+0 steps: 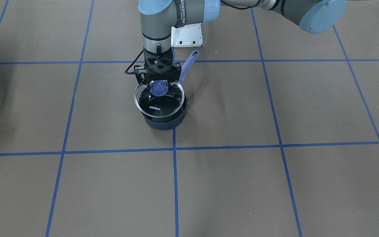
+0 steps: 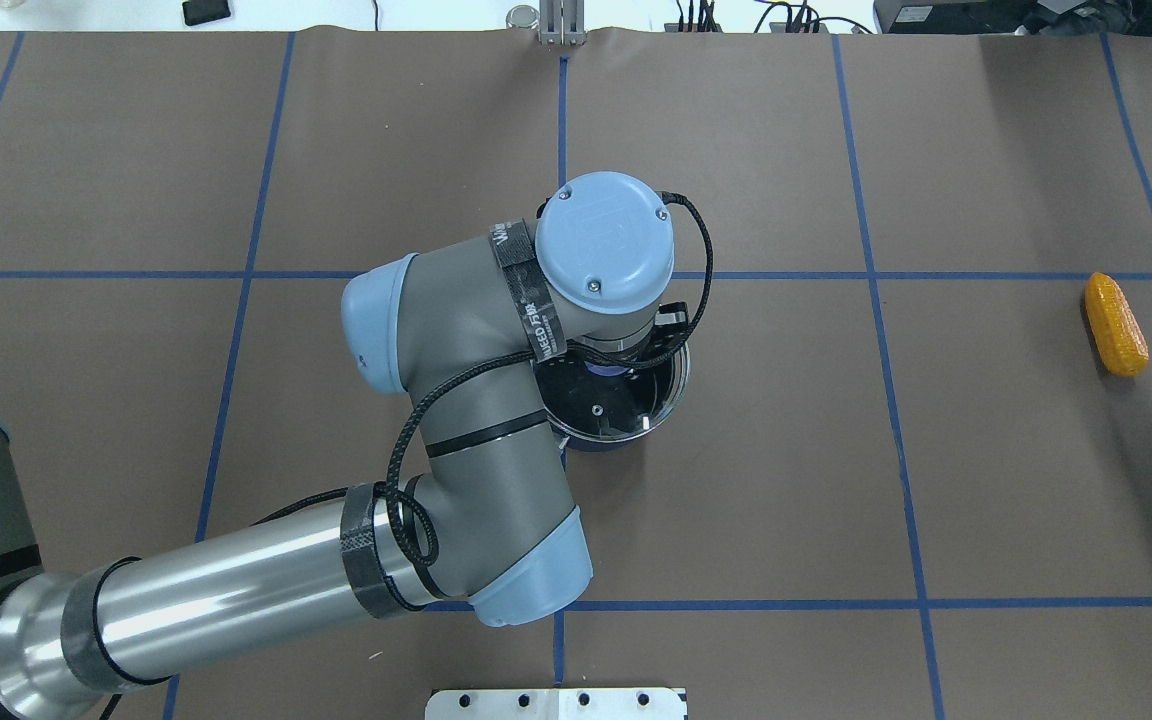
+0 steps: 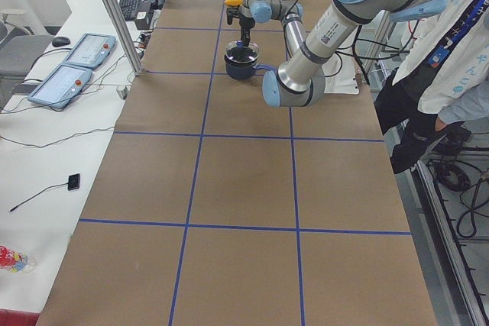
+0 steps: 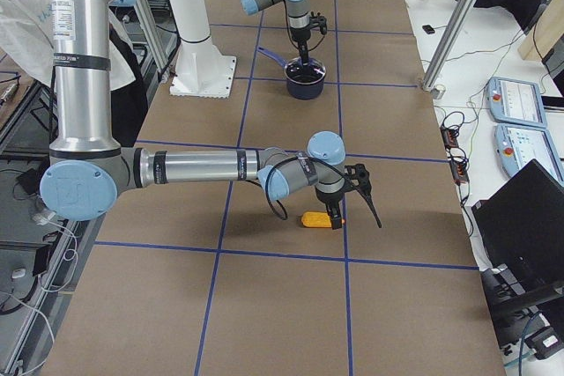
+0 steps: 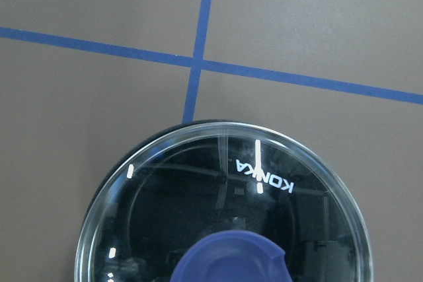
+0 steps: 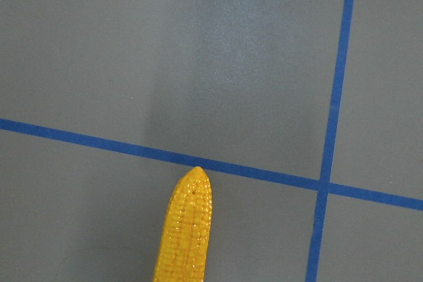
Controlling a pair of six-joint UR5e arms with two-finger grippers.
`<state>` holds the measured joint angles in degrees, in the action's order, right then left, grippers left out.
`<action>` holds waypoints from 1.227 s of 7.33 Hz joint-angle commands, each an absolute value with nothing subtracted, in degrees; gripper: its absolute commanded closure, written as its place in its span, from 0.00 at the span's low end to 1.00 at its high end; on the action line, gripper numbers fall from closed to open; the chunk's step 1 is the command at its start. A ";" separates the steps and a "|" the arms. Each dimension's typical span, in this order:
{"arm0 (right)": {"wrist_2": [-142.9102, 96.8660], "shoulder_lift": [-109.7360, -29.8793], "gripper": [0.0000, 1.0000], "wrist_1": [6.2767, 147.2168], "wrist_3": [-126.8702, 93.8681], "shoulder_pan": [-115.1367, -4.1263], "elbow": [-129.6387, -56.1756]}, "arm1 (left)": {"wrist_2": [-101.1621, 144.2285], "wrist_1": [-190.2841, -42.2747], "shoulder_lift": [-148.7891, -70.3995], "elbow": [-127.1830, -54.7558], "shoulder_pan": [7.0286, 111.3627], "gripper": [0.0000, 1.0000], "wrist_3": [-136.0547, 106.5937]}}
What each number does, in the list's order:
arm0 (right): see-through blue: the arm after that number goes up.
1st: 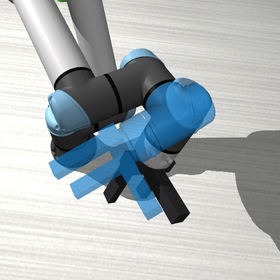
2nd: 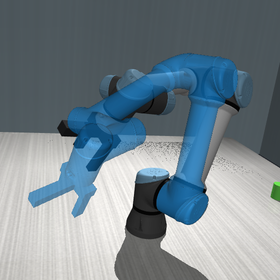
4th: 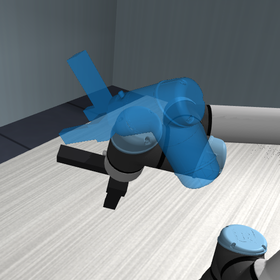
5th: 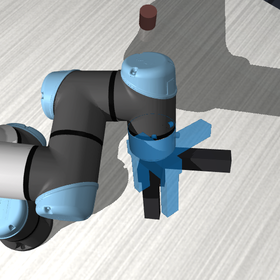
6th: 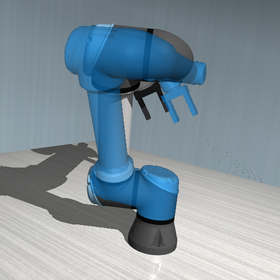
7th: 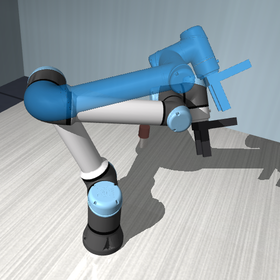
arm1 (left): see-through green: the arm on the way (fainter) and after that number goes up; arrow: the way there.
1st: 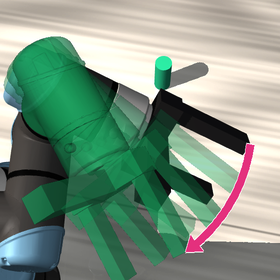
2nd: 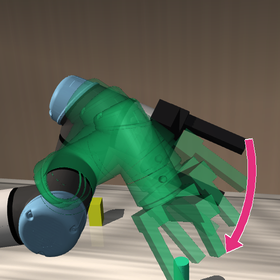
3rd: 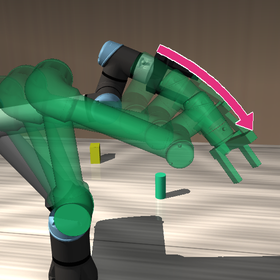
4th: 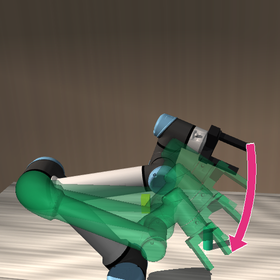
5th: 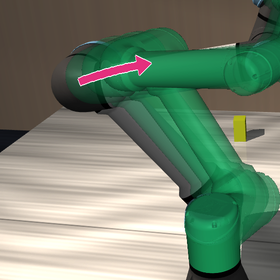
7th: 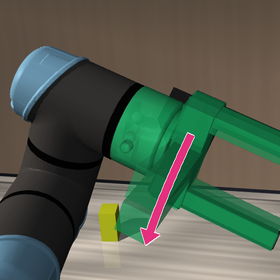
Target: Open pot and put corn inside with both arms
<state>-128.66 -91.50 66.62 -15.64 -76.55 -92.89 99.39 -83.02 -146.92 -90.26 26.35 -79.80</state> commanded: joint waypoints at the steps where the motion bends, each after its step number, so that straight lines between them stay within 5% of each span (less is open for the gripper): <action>1: -128.58 -91.41 0.00 66.62 -15.56 -76.55 -92.81 | 99.58 -79.48 -144.69 -96.64 26.80 0.89 -74.58; 5: -128.58 -90.88 0.00 66.62 -15.64 -76.29 -92.46 | 106.50 -79.28 -121.61 -116.60 36.18 0.92 -53.93; 9: -128.15 -90.27 0.00 66.62 -15.64 -75.94 -92.29 | 113.27 -83.74 -102.00 -120.59 47.70 0.90 -31.16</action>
